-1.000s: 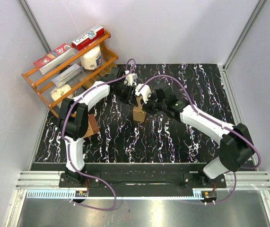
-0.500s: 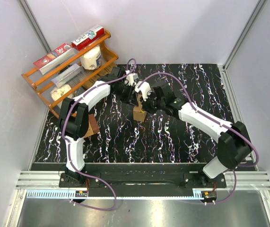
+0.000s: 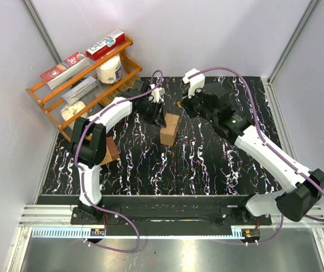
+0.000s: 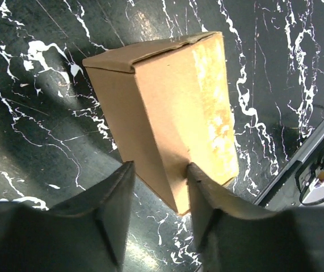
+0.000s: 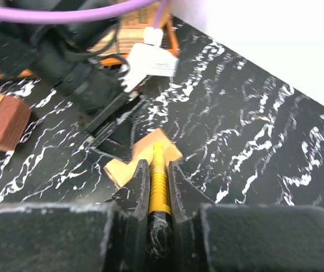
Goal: Unpack the express box
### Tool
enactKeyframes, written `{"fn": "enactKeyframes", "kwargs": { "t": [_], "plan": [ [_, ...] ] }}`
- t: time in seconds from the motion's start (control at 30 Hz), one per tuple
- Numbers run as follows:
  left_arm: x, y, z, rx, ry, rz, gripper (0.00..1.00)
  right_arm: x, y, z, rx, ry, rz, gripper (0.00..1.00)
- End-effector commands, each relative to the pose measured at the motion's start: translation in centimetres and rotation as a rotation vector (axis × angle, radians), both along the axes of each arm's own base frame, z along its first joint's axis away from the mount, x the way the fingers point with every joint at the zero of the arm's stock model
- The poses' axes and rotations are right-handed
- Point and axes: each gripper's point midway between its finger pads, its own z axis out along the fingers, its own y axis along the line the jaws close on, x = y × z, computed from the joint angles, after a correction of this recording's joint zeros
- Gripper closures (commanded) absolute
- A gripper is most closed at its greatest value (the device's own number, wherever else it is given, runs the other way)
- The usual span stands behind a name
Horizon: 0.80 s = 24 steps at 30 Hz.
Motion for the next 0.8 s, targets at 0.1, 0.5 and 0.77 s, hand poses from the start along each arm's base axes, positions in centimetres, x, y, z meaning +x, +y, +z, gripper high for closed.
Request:
{"fn": "enactKeyframes", "kwargs": {
  "t": [0.1,0.5,0.77],
  "plan": [
    [0.1,1.2,-0.1,0.069,-0.024,0.056,0.38,0.2,-5.1,-1.7,0.093,0.125,-0.352,0.97],
    [0.8,-0.2,7.8,-0.105,-0.157,0.131,0.14,-1.8,-8.8,-11.5,0.431,0.531,-0.542,0.92],
    [1.0,1.5,8.0,-0.047,-0.181,0.305,0.09,-0.6,-11.7,-17.3,0.606,0.664,-0.644,0.88]
  ]
}}
